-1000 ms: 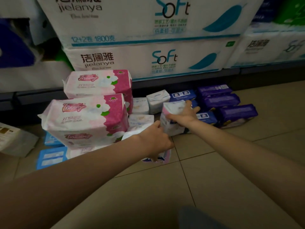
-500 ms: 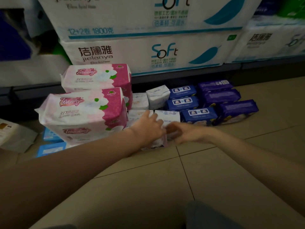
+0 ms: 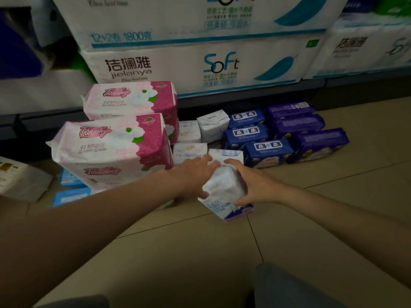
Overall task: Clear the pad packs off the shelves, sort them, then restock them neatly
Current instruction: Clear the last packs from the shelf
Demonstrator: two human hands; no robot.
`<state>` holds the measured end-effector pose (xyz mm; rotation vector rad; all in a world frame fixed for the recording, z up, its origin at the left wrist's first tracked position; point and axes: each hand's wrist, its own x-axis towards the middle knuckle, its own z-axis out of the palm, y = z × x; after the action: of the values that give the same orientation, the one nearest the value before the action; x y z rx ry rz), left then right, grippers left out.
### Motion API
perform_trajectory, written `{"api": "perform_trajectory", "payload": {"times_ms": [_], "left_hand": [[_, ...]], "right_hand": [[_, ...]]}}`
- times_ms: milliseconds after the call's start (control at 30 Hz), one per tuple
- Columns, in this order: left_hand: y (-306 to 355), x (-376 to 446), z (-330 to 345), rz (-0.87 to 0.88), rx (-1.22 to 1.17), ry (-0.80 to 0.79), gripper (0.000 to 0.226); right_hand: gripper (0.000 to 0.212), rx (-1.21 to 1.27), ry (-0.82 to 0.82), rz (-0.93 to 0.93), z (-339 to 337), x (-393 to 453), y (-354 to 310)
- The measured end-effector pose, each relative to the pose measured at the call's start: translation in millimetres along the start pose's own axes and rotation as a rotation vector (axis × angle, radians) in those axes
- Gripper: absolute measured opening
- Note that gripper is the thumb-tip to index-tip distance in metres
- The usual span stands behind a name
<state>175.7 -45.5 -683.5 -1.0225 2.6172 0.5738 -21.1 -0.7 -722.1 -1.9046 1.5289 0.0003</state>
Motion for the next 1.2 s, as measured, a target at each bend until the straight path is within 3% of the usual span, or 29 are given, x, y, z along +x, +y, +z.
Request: {"api": "perform_trajectory", "payload": {"times_ms": [100,167,333,400,500,567,633,767,833,967,1033,1133,1200], "left_hand": [[-7.6,-2.0,19.7,-0.065,0.325,-0.236,0.055],[-11.6,-1.5,26.5,-0.112,0.419,-0.312,0.049],[-15.2,13.1,21.9,-0.145,0.426,-0.158,0.058],[-18.1,18.9,18.6,-0.199,0.391,-0.182,0.056],[-18.5,24.6,21.8,-0.226,0.482,-0.211,0.047],[-15.1,28.4,26.0,-0.236,0.529,-0.174,0.048],[-12.4,33.4,32.6,-0.251,0.555,-0.158,0.052],[-11.6,36.8,38.5,-0.284,0.591,-0.149,0.058],[-13.3,34.7,32.5,-0.263,0.581,-0.16,0.056],[-14.6,24.2,11.3,-0.201,0.526,-0.205,0.047],[-7.9,19.0,1.6,-0.136,0.516,-0.147,0.044],[3.6,8.6,-19.9,-0.017,0.522,0.033,0.04],[6.3,-4.4,-43.7,0.02,0.522,0.167,0.039]], "right_hand": [[0.1,-0.286,0.068,-0.036,3.4,-2.4,9.0],[0.091,-0.367,0.104,-0.016,5.8,3.7,11.5],[0.066,-0.3,0.233,-0.024,10.1,13.7,17.7],[0.064,-0.381,0.276,-0.028,9.7,12.9,18.1],[0.103,-0.684,0.341,-0.076,18.6,19.6,21.2],[0.127,-0.875,0.28,-0.124,31.0,28.2,19.3],[0.133,-0.947,0.266,-0.103,39.5,37.1,11.9],[0.09,-0.975,0.279,-0.019,32.7,59.8,9.4],[0.082,-1.016,0.27,-0.022,24.1,66.6,14.3],[0.094,-0.916,0.276,-0.006,15.4,68.8,9.2],[0.1,-0.861,0.176,0.019,8.7,67.8,4.0],[0.08,-0.431,-0.048,0.07,-23.3,60.2,-8.9],[0.057,-0.167,0.014,0.077,-62.5,53.0,-28.2]]}}
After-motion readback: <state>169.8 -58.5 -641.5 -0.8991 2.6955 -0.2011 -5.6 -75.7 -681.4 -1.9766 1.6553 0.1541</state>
